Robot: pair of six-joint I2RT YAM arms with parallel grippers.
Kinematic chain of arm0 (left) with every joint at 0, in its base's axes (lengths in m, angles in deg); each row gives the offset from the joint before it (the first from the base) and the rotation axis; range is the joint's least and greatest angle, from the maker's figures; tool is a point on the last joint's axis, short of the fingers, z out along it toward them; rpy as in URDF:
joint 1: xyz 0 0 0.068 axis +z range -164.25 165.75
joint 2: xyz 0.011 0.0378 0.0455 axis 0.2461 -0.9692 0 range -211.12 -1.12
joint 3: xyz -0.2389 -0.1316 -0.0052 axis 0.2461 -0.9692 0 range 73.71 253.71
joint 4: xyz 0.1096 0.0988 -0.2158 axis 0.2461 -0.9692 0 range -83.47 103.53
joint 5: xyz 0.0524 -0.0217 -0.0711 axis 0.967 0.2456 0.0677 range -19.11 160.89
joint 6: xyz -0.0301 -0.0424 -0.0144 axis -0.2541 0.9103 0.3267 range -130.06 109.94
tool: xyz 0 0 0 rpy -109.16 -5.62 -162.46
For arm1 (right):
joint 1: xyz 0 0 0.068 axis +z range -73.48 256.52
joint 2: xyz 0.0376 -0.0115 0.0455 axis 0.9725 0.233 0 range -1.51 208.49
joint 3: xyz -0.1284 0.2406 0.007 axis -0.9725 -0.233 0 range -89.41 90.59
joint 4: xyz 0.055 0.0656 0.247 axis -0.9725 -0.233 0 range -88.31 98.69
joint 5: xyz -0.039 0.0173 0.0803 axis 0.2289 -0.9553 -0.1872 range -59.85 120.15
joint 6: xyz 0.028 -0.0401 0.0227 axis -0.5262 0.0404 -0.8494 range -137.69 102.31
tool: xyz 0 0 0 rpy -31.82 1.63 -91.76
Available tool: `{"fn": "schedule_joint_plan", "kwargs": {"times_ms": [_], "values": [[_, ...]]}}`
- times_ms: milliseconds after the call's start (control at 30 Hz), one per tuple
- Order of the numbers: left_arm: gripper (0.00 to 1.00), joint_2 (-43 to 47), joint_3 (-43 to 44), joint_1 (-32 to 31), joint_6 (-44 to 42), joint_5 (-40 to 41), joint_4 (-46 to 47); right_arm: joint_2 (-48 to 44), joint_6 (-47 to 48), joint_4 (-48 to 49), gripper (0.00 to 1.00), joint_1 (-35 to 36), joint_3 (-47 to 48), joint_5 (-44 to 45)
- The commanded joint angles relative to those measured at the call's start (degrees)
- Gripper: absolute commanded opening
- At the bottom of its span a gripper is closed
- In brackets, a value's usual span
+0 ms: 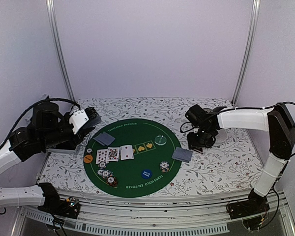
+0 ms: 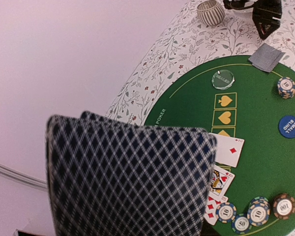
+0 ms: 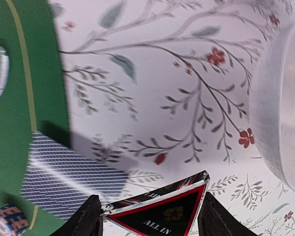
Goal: Distribute texas hold em gaming equipment
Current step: Pick up the all-in button from the center of the board, then place the all-in button in the small blind area.
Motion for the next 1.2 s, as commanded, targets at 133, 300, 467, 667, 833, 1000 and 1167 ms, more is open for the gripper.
{"fn": "schedule_joint_plan", "kwargs": {"times_ms": [133,300,467,667,833,1000,1167], "values": [[0.38,-0.33,-0.23,0.47,-0.05,-0.08,1.61,4.18,10.05,3.81,0.46,15.16,16.95,-3.62],[0.38,-0.38,-0.07,0.43,-0.13,0.03,1.44,10.94,25.4,4.43,0.45,27.59,25.98,-13.24],[0.38,-0.36,-0.38,0.41,-0.13,-0.49,2.03,19.85,27.71,-3.24,0.4,32.1,34.09,-16.81],[0.38,0.13,-0.34,0.43,-0.22,-0.31,1.8,23.16,30.18,-7.0,0.38,34.28,34.51,-20.83],[0.38,0.03,-0.47,0.4,-0.22,-0.54,1.86,20.98,28.85,-9.6,0.38,34.45,30.07,-18.52],[0.38,-0.37,-0.38,0.39,-0.18,-0.78,2.18,18.77,28.68,-9.6,0.44,34.48,24.94,-14.84],[0.38,-0.73,-0.04,0.39,-0.14,-1.01,1.58,19.28,26.51,-10.29,0.82,34.44,27.81,-9.71]]}}
